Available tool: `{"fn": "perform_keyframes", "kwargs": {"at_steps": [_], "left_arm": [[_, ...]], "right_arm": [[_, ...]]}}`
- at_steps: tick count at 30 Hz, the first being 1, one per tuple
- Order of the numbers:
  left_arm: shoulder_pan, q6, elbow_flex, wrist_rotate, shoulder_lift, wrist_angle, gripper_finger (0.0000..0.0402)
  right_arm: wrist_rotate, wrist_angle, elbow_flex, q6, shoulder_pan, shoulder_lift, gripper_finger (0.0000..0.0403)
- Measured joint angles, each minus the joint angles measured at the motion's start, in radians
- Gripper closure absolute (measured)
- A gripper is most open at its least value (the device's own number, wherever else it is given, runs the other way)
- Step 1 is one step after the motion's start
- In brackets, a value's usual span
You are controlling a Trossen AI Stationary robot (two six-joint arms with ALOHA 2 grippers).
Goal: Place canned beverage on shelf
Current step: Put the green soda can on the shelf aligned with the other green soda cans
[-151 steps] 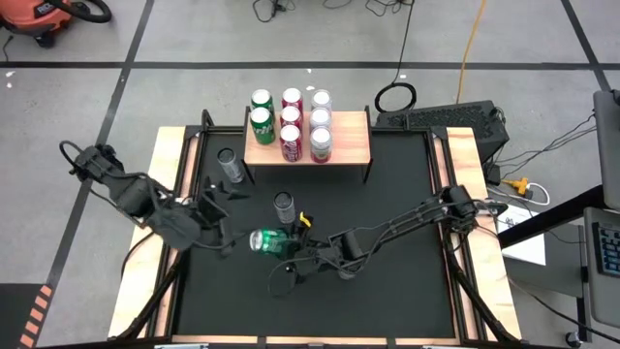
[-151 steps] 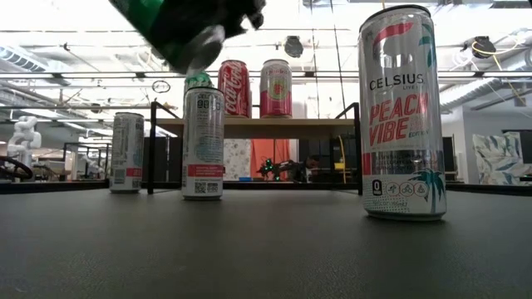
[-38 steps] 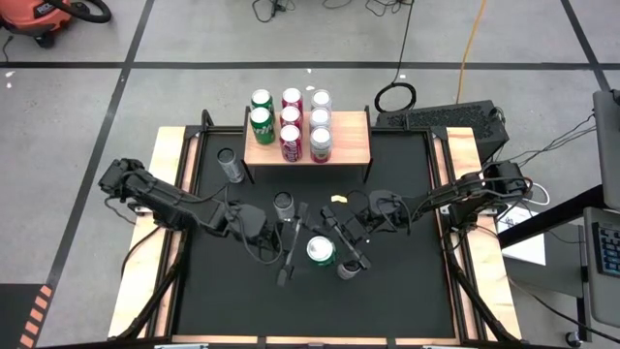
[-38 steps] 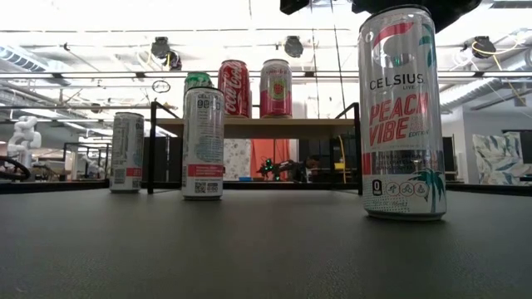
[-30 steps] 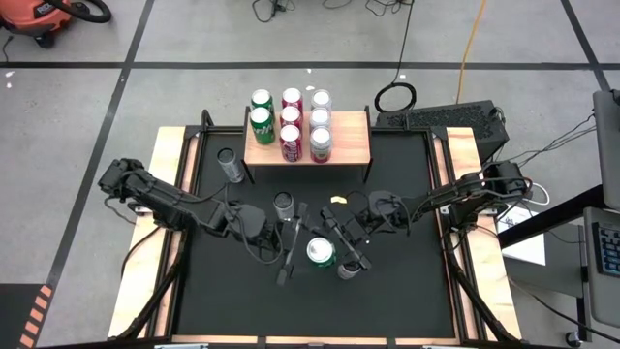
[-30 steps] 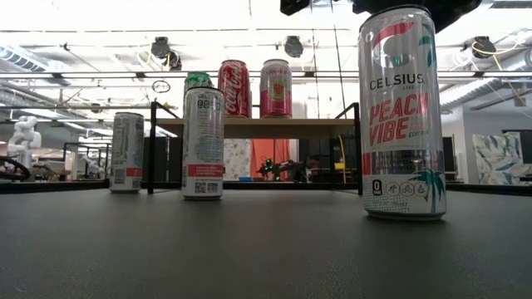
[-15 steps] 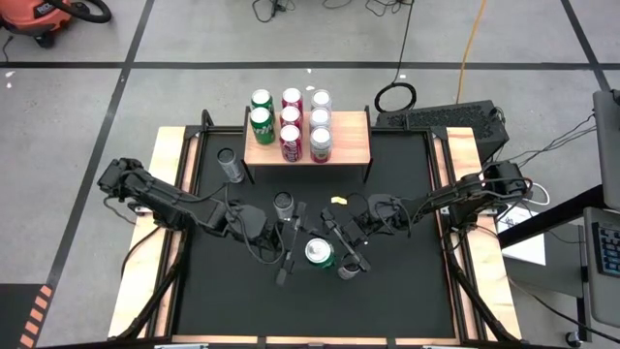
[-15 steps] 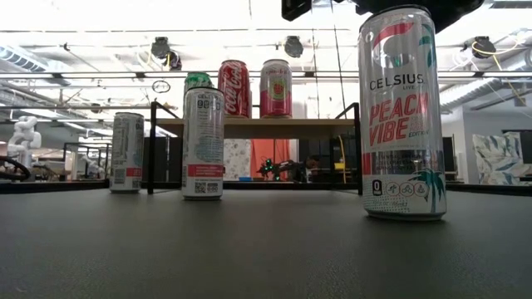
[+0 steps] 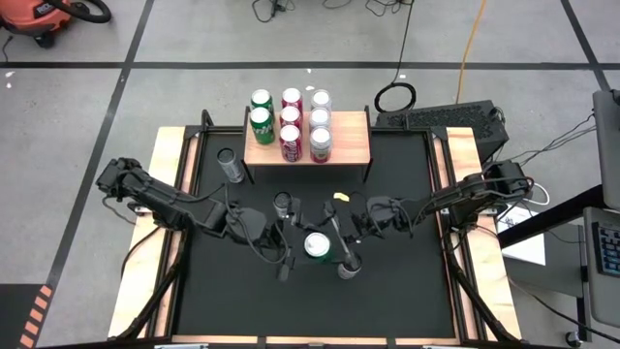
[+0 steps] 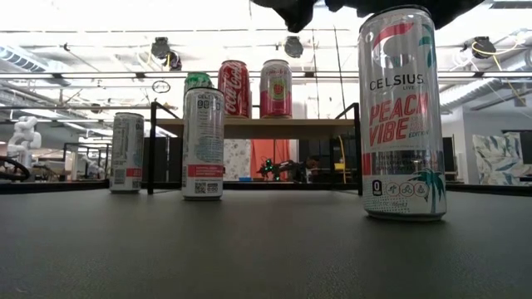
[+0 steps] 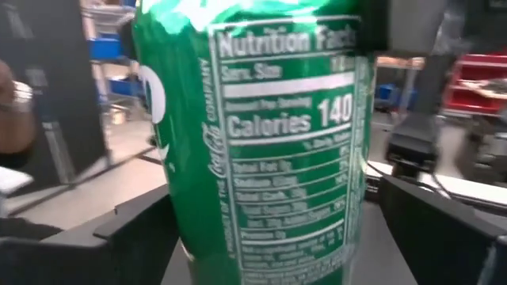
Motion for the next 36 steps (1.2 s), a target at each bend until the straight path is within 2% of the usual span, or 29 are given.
{"fn": "perform_keyframes", "kwargs": {"at_steps": [5,13,19,27,32,36], "left_arm": [[0.000,-0.031,-0.001,-0.065,-0.012,0.016,0.0114],[-0.004,-0.045,0.001,-0.134,-0.014,0.024,0.0115],[-0.004,-0.064,0.001,-0.203,-0.014,0.017,0.0115],[-0.005,-0.041,0.001,-0.227,-0.014,0.010,0.0114],[-0.004,-0.034,0.003,-0.219,-0.016,-0.030,0.0079],[-0.029,-0.050,0.003,-0.215,-0.069,-0.154,0.0036]], "right_arm": [[0.122,-0.002,0.000,-0.044,0.021,0.000,0.0012],[0.198,-0.008,0.016,-0.082,0.033,0.001,0.0016],[0.231,-0.002,0.025,-0.099,0.033,0.001,0.0064],[0.263,-0.004,0.025,-0.088,0.034,0.002,0.0136],[0.266,-0.010,0.025,-0.066,0.034,0.003,0.0135],[0.269,-0.013,0.024,-0.036,0.033,0.004,0.0124]]}}
